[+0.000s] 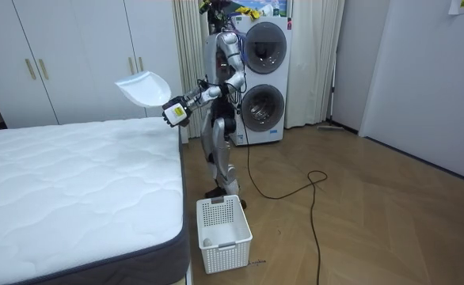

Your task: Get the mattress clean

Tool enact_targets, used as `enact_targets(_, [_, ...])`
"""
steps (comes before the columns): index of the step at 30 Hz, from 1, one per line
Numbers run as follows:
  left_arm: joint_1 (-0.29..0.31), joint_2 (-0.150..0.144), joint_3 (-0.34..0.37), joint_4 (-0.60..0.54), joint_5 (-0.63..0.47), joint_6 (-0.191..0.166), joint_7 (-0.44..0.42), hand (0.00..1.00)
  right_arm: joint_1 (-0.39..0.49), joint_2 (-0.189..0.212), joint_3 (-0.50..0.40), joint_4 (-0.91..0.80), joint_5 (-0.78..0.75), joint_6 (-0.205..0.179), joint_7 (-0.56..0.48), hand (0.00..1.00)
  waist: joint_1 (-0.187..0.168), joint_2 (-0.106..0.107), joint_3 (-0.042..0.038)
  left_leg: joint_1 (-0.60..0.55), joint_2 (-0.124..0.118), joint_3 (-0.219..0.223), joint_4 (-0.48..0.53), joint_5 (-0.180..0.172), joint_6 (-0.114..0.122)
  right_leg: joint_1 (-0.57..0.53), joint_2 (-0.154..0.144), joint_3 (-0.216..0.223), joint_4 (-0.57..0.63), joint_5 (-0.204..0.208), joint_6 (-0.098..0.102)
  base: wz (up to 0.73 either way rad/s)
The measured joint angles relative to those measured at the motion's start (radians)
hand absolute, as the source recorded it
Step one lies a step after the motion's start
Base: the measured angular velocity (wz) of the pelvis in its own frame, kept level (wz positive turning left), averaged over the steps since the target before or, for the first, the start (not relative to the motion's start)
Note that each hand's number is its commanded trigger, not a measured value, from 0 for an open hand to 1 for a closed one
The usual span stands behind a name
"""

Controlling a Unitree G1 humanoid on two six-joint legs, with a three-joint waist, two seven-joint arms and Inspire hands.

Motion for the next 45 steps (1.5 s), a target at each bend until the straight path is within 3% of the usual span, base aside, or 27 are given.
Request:
enact_targets(3, [0.015, -0.008, 0.001, 0.0, -0.001, -0.016, 0.024, 0.0, 0.006, 0.001, 0.003, -0.025, -0.002, 0.0, 0.014, 0.0, 0.015, 0.0, 0.0001, 0.018, -0.018, -0.027, -0.04, 0.004, -0.002, -0.031, 0.015, 0.045, 0.019, 0.003, -0.006, -0.64])
enact_targets(6, [0.03, -0.015, 0.001, 0.0, -0.032, -0.021, 0.033, 0.0, 0.007, 0.004, 0.012, -0.048, -0.01, 0.0, 0.017, 0.0, 0.01, -0.003, 0.0011, 0.02, -0.02, -0.038, -0.053, 0.004, -0.001, -0.047, 0.031, 0.074, 0.026, 0.007, -0.011, -0.36])
enact_targets(13, [0.028, -0.028, 0.001, 0.037, -0.038, -0.028, 0.075, 0.0, 0.005, 0.007, 0.019, -0.056, -0.006, 0.003, 0.013, 0.0, 0.013, -0.013, 0.0052, 0.03, -0.029, -0.037, -0.05, 0.004, -0.002, -0.064, 0.029, 0.08, 0.066, -0.001, -0.014, -0.18])
enact_targets(17, [0.002, -0.03, 0.009, 0.092, -0.059, -0.031, 0.103, 0.0, 0.006, 0.014, 0.039, -0.056, -0.01, 0.015, 0.021, 0.0, 0.008, -0.045, 0.0149, 0.033, -0.055, -0.034, -0.047, 0.002, 0.001, -0.101, 0.001, 0.078, 0.139, -0.039, -0.008, -0.02])
enact_targets(20, [-0.015, -0.035, 0.042, 0.13, -0.058, -0.032, 0.118, 0.0, 0.006, 0.035, 0.037, -0.056, -0.049, 0.03, 0.024, 0.0, 0.009, -0.05, 0.0145, 0.034, -0.055, -0.041, -0.049, -0.001, 0.005, -0.101, 0.0, 0.077, 0.137, -0.039, -0.008, -0.03])
enact_targets(23, [-0.018, -0.048, 0.04, 0.13, -0.088, -0.036, 0.154, 0.0, 0.016, 0.046, 0.037, -0.054, -0.048, 0.029, 0.022, 0.0, 0.0, -0.037, 0.0104, 0.034, -0.047, -0.056, -0.052, -0.003, 0.007, -0.075, 0.008, 0.07, 0.091, -0.023, -0.004, 0.09])
enact_targets(26, [-0.018, -0.058, 0.04, 0.145, -0.117, -0.065, 0.205, 0.0, 0.036, 0.046, 0.037, -0.053, -0.024, 0.028, 0.013, 0.0, 0.006, -0.022, 0.0074, 0.051, -0.04, -0.059, -0.065, -0.002, 0.008, -0.043, 0.017, 0.069, 0.049, -0.002, -0.002, 0.0])
enact_targets(29, [-0.01, -0.057, 0.043, 0.158, -0.146, -0.074, 0.255, 0.0, 0.049, 0.046, 0.032, -0.053, 0.013, 0.028, 0.001, 0.0, 0.01, -0.019, 0.0046, 0.067, -0.041, -0.056, -0.078, -0.002, 0.008, -0.034, 0.019, 0.07, 0.045, -0.001, -0.001, -0.03])
enact_targets(32, [-0.005, -0.06, 0.051, 0.232, -0.154, -0.107, 0.296, 0.0, 0.065, 0.046, 0.015, -0.053, 0.015, 0.028, -0.009, 0.0, 0.01, -0.013, -0.0005, 0.079, -0.037, -0.056, -0.091, -0.002, 0.008, -0.024, 0.025, 0.069, 0.032, 0.008, -0.001, -0.01])
enact_targets(37, [0.016, -0.075, 0.142, 0.428, -0.216, -0.119, 0.4, 0.0, 0.093, 0.044, -0.022, -0.01, 0.092, 0.025, -0.032, 0.0, 0.031, -0.023, -0.0028, 0.113, -0.029, -0.034, -0.116, -0.001, 0.007, -0.01, 0.044, 0.097, 0.009, 0.011, -0.003, -0.21])
enact_targets(39, [0.062, -0.077, 0.216, 0.498, -0.231, -0.124, 0.447, 0.0, 0.125, 0.045, -0.067, 0.046, 0.123, 0.025, -0.049, 0.0, 0.045, -0.03, -0.0088, 0.131, -0.025, -0.049, -0.116, -0.002, 0.007, 0.016, 0.051, 0.105, -0.014, 0.013, -0.005, -0.19])
enact_targets(41, [0.095, -0.077, 0.27, 0.537, -0.259, -0.127, 0.488, 0.0, 0.146, 0.045, -0.105, 0.096, 0.153, 0.024, -0.064, 0.0, 0.045, -0.033, -0.0099, 0.139, -0.024, -0.058, -0.117, -0.002, 0.007, 0.033, 0.052, 0.103, -0.031, 0.015, -0.004, 0.01])
enact_targets(45, [0.12, -0.078, 0.356, 0.655, -0.373, -0.132, 0.552, 0.0, 0.168, 0.048, -0.188, 0.212, 0.215, 0.027, -0.063, 0.0, 0.05, -0.027, -0.0062, 0.157, -0.024, -0.064, -0.122, -0.002, 0.007, 0.051, 0.053, 0.101, -0.037, 0.017, -0.003, -0.06])
